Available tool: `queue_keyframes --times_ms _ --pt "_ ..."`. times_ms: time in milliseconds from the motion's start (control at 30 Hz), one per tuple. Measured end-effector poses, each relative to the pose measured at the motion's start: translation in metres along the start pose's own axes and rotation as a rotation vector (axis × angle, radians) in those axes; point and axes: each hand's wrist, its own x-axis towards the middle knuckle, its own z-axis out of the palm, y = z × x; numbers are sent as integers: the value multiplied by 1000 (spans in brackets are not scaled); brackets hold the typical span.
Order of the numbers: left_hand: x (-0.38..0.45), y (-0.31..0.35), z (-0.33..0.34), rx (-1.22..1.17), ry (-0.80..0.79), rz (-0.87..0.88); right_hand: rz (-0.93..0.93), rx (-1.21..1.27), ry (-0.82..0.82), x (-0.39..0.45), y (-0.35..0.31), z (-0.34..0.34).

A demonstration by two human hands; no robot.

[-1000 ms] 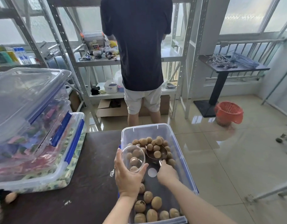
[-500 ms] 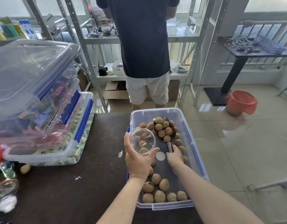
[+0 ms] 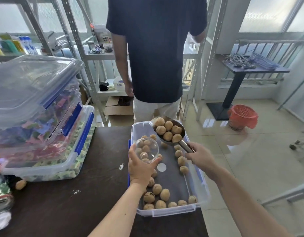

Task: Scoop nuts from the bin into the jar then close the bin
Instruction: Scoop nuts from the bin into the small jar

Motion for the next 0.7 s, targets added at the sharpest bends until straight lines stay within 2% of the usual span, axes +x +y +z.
queue_keyframes --times_ms 333,500,700 --pt "-1 5 0 24 35 35 -199 -586 -115 -49 -54 -43" --pt "-2 4 3 81 20 71 -260 -917 11 -53 -87 -41" --pt "-2 7 1 45 7 36 -278 -1044 115 -62 -109 -48"
